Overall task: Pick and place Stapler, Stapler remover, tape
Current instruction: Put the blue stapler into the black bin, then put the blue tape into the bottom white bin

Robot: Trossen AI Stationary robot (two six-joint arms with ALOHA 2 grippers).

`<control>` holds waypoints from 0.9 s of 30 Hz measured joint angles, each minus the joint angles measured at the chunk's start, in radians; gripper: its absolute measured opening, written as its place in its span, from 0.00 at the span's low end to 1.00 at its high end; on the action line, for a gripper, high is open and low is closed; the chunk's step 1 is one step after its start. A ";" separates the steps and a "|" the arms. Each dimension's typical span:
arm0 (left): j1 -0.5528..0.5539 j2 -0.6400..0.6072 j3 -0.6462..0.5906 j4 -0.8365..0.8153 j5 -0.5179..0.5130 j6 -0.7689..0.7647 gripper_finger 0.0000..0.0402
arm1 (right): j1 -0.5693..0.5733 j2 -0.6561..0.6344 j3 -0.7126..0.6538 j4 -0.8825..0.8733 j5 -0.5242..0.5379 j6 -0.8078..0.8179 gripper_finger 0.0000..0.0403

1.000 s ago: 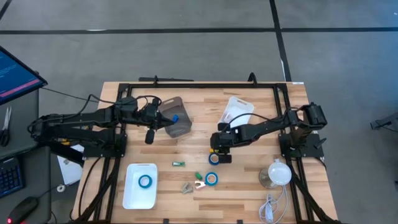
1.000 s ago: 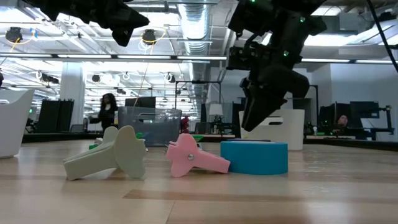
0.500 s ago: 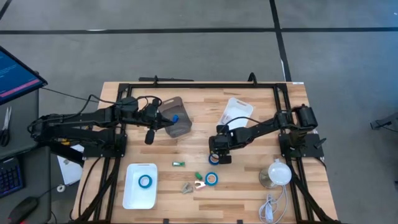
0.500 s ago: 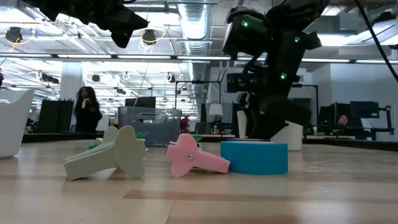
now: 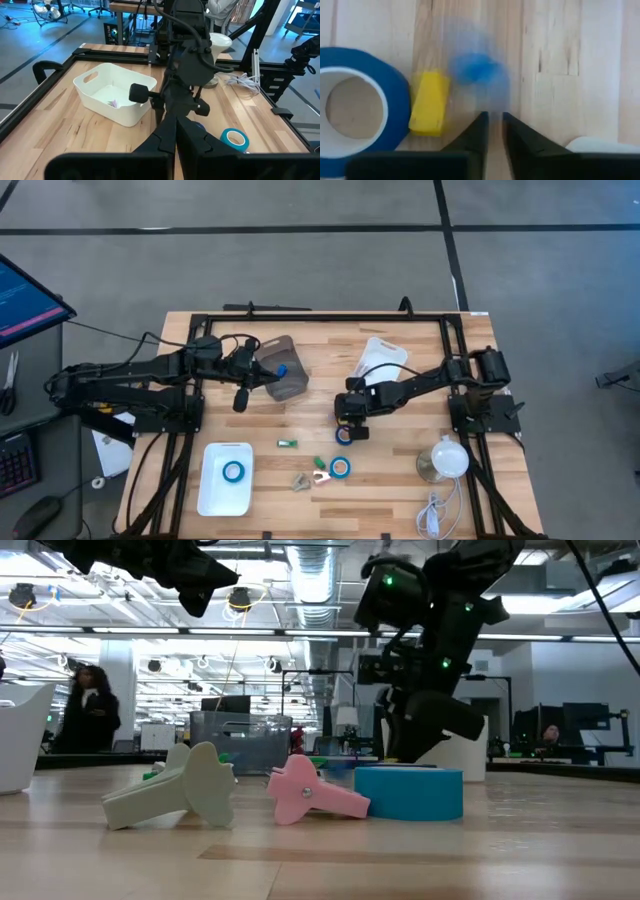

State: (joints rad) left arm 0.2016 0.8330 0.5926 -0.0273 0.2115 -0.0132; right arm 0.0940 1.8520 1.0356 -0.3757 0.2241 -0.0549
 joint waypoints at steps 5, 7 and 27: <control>0.000 0.000 0.000 0.000 0.000 0.000 0.00 | 0.000 0.002 -0.002 -0.003 -0.021 -0.012 0.02; 0.000 0.000 0.000 0.000 0.000 0.000 0.00 | 0.000 0.002 -0.002 -0.004 -0.016 -0.004 0.03; 0.000 0.000 0.000 -0.003 0.000 -0.004 0.00 | 0.017 -0.007 0.221 -0.238 0.090 -0.085 0.00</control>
State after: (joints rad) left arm 0.2014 0.8330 0.5926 -0.0299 0.2115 -0.0170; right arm 0.1113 1.8450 1.2563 -0.6135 0.3145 -0.1395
